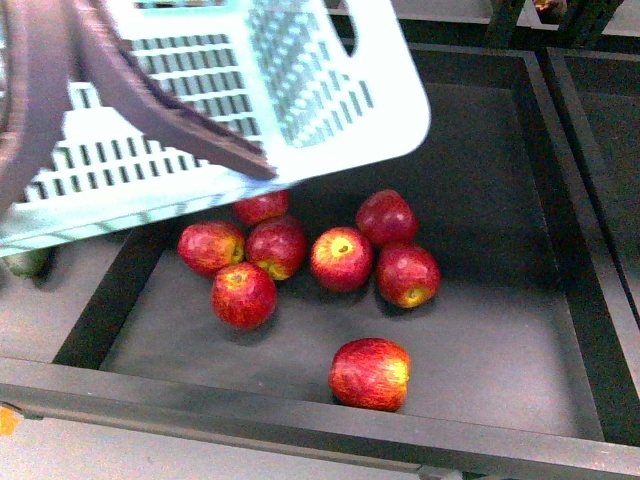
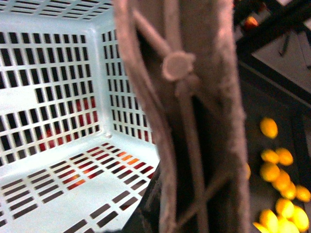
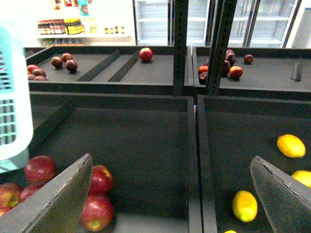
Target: Pick lemon and mango into basket
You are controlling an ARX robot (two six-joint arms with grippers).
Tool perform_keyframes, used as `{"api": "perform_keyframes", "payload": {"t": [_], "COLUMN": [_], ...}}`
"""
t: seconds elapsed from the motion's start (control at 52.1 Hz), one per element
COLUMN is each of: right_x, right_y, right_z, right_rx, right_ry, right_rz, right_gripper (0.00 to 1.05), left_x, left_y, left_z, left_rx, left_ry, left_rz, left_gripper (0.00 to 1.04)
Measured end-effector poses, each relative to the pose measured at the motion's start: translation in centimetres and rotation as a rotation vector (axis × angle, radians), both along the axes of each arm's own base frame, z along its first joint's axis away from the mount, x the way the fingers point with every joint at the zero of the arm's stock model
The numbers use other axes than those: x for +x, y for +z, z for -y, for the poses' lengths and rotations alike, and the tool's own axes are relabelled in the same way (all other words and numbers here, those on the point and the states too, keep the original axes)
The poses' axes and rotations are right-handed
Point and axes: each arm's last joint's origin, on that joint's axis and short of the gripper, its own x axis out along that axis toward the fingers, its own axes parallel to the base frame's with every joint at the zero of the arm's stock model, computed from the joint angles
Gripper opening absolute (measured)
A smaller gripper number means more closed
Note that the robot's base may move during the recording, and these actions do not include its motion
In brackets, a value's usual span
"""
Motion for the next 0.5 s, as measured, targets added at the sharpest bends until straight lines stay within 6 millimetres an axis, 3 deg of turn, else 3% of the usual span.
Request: {"api": "perform_keyframes", "payload": {"t": [0.077, 0.173, 0.499], "right_x": [0.0, 0.0, 0.0], "right_y": [0.0, 0.0, 0.0], "right_z": [0.0, 0.0, 0.0], "right_rx": [0.000, 0.000, 0.000], "right_ry": [0.000, 0.000, 0.000], "right_rz": [0.000, 0.000, 0.000], "right_gripper": [0.96, 0.96, 0.96], "left_x": [0.0, -0.6, -1.7], "left_y": [0.1, 0.4, 0.8], "left_z": [3.4, 6.1, 8.9], "left_rx": [-0.037, -0.101, -0.298], "left_ry": [-0.114, -0.181, -0.253], "left_rz": [-0.033, -0.084, -0.150], "left_gripper": [0.04, 0.04, 0.04]}}
